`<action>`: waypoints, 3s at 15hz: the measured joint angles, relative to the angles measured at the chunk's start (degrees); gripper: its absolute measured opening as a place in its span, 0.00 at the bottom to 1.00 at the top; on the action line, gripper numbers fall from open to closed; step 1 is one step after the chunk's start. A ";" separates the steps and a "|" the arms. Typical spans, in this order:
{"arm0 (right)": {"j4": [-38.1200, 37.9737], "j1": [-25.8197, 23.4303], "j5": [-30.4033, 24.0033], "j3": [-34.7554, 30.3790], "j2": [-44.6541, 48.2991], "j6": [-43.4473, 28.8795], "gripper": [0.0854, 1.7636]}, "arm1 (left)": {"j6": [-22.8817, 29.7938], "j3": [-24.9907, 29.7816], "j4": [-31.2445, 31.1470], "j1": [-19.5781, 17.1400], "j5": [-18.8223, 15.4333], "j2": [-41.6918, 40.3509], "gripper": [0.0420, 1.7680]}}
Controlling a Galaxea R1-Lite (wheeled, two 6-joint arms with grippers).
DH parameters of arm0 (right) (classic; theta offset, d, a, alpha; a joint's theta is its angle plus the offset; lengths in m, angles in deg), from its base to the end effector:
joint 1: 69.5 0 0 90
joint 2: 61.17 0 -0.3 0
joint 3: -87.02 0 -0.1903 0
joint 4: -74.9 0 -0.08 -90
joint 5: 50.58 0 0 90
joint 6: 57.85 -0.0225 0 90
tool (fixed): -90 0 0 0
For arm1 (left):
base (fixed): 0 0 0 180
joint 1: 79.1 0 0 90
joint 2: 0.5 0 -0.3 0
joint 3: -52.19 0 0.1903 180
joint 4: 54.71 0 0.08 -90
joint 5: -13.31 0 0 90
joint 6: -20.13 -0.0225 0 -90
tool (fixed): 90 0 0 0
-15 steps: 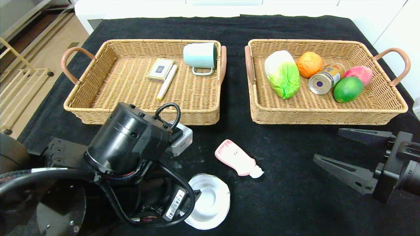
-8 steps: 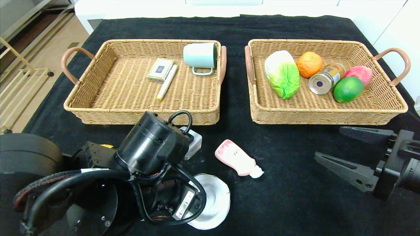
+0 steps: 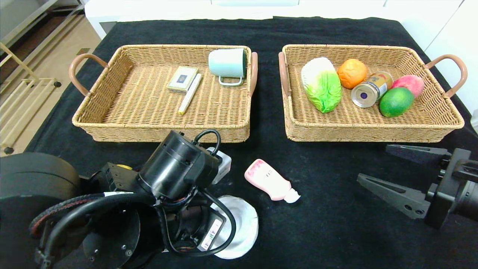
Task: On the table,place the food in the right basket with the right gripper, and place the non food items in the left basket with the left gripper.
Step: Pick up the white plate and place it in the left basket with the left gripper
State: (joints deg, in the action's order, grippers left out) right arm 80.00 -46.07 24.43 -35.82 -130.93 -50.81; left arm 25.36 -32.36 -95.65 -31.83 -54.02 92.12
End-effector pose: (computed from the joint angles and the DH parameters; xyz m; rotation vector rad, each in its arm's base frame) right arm 0.1654 0.0780 0.2267 -0.1279 0.0917 0.6770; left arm 0.1884 -0.1911 0.1969 0.4077 0.7212 -0.3688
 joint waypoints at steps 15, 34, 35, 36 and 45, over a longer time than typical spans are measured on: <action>0.00 0.00 0.00 -0.12 -0.18 0.02 0.97 | 0.06 0.49 -0.02 -0.07 -0.07 0.09 0.05; 0.02 -0.06 -0.02 -0.39 -1.15 1.66 0.97 | 3.08 -10.84 2.26 -9.31 -0.63 -9.02 0.05; 0.02 -0.06 0.00 -0.39 -1.12 1.68 0.97 | 3.04 -12.41 2.26 -10.72 -0.82 -8.59 0.05; 0.02 -0.06 -0.02 -0.39 -1.07 1.66 0.97 | 3.04 -14.17 2.29 -12.23 -0.99 -7.97 0.05; 0.00 0.00 -0.02 -0.33 -0.73 1.68 0.97 | 3.75 -28.50 2.54 -20.18 -2.50 0.72 0.05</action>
State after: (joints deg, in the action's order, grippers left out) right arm 80.00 -46.07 24.40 -36.15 -131.66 -49.13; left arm 29.12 -60.86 -93.12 -52.01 -56.52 92.84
